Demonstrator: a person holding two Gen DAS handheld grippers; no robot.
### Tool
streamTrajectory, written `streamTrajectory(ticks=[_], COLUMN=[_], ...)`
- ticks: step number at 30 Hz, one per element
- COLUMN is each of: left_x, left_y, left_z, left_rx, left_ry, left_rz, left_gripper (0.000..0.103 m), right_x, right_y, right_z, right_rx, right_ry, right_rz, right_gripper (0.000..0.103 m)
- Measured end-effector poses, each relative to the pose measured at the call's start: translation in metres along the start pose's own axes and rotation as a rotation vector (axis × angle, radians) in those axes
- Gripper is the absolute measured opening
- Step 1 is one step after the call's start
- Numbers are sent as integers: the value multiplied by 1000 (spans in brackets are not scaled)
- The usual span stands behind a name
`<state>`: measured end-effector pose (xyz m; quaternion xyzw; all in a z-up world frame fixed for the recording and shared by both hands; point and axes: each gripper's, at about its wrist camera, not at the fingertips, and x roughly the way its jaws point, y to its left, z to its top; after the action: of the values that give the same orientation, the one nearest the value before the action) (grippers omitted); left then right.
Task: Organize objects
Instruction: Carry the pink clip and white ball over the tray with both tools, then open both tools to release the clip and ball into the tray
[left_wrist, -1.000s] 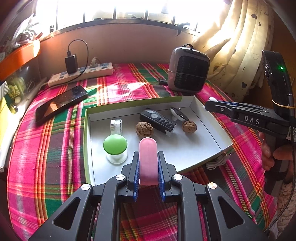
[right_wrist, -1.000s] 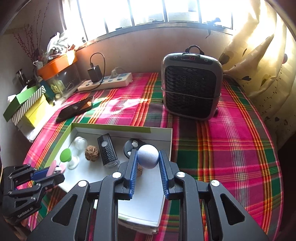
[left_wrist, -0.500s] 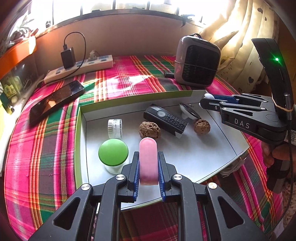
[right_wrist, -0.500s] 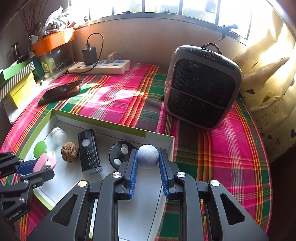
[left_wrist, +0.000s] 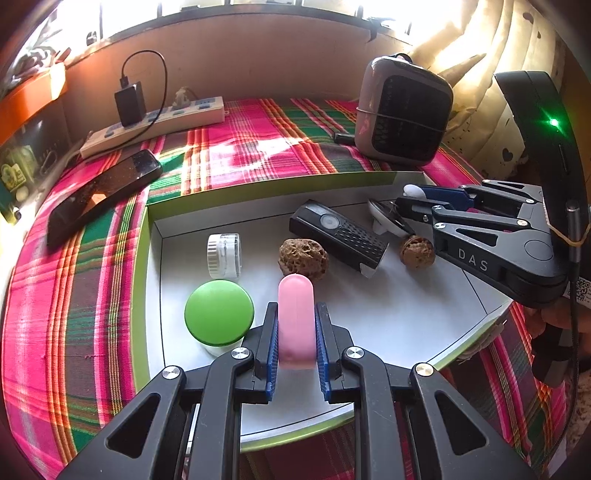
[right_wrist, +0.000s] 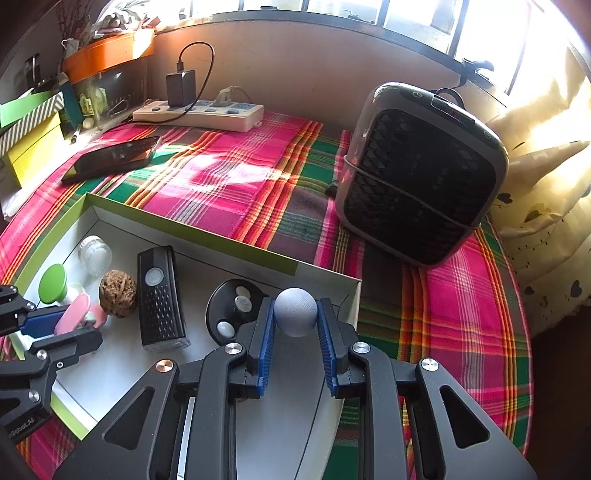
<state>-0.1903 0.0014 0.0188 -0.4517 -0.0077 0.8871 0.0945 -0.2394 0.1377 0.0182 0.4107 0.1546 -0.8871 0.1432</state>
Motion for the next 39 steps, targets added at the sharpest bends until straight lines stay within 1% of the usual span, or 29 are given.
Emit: streamTrajectory(ticks=[25, 32, 39], left_x=[1, 0, -1], left_y=[1, -1, -1], left_z=[2, 1, -1], left_rx=[-8, 3, -4], left_ry=[-2, -2, -1], left_rz=[-1, 5, 8], left_gripper=[17, 24, 28], right_x=[6, 4, 1], right_y=[0, 0, 2], right_z=[1, 1, 0], right_rx=[9, 14, 15], right_ry=[7, 7, -2], right_rz=[12, 16, 16], right_gripper=[24, 25, 31])
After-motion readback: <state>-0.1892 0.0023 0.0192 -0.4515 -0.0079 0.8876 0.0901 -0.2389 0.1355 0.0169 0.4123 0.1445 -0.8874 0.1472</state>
